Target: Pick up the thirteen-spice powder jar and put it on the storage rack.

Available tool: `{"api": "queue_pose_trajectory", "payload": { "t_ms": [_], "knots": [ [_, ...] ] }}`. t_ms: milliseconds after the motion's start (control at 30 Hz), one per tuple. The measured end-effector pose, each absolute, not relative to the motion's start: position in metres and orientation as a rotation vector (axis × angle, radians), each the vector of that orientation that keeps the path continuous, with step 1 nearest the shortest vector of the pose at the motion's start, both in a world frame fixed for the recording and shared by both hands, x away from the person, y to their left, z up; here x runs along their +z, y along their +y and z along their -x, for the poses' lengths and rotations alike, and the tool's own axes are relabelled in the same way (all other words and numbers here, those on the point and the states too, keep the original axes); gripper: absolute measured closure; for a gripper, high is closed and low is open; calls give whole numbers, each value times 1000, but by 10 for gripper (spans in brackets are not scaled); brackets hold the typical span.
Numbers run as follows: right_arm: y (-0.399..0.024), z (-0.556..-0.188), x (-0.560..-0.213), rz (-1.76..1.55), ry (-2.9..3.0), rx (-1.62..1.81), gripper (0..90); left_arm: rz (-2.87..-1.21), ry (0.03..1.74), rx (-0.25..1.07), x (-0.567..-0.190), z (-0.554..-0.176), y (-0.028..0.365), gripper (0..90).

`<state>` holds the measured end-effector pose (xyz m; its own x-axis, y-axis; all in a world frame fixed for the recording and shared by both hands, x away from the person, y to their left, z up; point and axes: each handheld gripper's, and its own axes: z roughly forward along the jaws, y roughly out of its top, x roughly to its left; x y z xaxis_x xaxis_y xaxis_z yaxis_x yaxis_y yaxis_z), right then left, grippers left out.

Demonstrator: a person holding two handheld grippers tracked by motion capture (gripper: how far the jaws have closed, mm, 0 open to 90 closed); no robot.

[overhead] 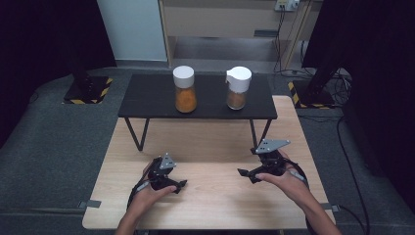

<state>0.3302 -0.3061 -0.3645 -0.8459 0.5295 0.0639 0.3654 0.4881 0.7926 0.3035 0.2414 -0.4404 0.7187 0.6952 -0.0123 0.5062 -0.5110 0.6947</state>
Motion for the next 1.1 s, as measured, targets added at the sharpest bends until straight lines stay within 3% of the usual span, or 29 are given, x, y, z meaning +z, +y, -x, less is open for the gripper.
{"api": "queue_pose_trajectory", "payload": {
  "t_ms": [1100],
  "knots": [
    [-330,-314,-425,-925,2515,1211,56,-2225,906,350,-440,-304,241,0]
  ]
}}
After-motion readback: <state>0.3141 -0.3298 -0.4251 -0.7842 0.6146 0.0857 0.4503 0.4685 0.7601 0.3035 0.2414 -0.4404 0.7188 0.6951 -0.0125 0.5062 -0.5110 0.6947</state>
